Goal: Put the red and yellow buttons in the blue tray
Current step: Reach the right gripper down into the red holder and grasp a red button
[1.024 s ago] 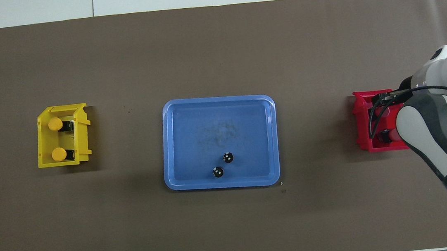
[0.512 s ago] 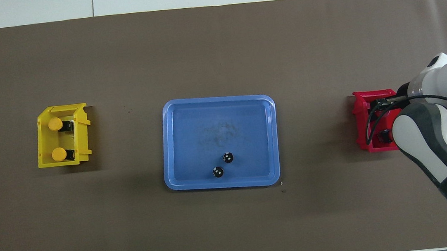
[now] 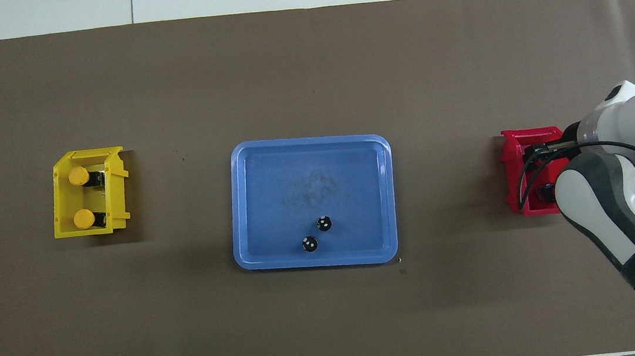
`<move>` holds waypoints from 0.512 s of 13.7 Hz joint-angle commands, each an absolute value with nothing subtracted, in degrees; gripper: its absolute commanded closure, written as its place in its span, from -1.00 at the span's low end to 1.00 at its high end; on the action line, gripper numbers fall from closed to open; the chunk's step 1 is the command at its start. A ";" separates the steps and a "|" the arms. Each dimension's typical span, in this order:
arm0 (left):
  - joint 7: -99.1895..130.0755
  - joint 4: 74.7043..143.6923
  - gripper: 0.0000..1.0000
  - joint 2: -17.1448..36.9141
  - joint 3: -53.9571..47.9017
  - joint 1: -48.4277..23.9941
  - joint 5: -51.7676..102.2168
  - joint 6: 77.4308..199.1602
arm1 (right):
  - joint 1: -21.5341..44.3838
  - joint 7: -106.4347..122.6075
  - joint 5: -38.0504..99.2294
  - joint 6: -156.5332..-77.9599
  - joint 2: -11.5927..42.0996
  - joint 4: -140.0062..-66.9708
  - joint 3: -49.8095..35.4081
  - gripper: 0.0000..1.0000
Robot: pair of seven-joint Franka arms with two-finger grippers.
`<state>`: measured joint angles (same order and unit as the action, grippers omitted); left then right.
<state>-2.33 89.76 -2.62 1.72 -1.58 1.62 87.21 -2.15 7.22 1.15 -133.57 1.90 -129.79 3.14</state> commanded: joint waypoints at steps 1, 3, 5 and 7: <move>-2.64 90.97 -1.00 -3.87 1.41 -1.14 0.70 86.92 | -2.72 7.29 2.20 -134.82 0.18 -131.84 2.81 -0.02; -2.64 91.05 -1.00 -3.87 1.41 -1.14 0.70 86.92 | -2.72 7.29 2.20 -134.82 0.18 -131.75 2.81 0.19; -2.64 91.05 -1.00 -3.87 1.41 -1.14 0.70 86.84 | -2.64 7.21 2.20 -134.56 0.26 -131.49 2.81 0.39; -2.64 91.05 -1.00 -3.87 1.41 -1.14 0.70 86.92 | -2.29 7.21 2.11 -132.90 0.61 -129.74 2.81 0.40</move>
